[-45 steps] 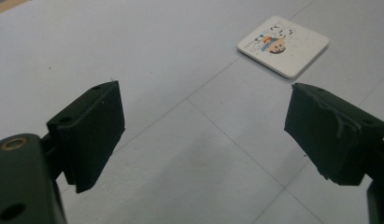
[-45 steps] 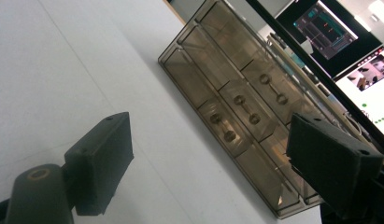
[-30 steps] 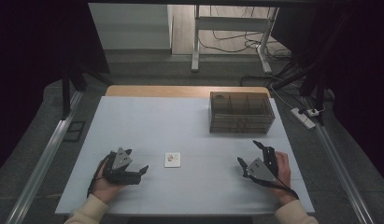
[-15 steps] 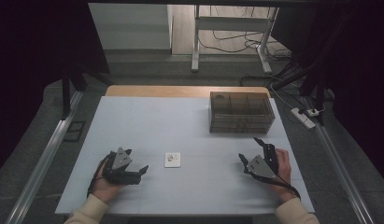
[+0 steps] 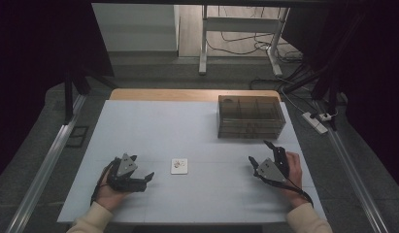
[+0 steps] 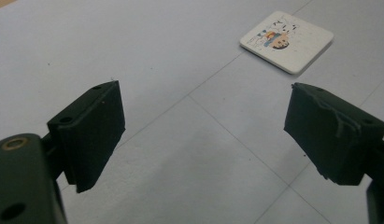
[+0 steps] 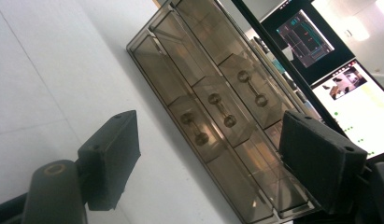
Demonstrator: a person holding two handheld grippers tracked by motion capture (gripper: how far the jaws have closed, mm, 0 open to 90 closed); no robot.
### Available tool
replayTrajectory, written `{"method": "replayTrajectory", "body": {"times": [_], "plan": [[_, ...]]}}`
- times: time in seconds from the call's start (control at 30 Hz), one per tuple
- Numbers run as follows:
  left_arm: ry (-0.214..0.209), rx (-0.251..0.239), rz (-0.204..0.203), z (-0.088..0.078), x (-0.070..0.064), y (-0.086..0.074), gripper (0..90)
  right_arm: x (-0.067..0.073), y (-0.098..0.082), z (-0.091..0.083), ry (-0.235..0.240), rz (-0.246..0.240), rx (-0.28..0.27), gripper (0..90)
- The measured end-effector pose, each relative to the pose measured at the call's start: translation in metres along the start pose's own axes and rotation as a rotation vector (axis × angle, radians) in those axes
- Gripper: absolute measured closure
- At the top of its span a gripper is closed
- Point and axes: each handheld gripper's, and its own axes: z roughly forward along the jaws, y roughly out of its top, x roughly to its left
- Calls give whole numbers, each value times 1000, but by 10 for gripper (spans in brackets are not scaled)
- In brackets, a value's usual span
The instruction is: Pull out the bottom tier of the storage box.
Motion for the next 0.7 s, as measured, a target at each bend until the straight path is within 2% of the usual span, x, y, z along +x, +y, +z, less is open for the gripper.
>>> {"method": "replayTrajectory", "body": {"times": [0.7], "plan": [[-1, -2, -7, 0, 2, -1, 122, 0, -3, 16, 5, -44, 10, 224]]}}
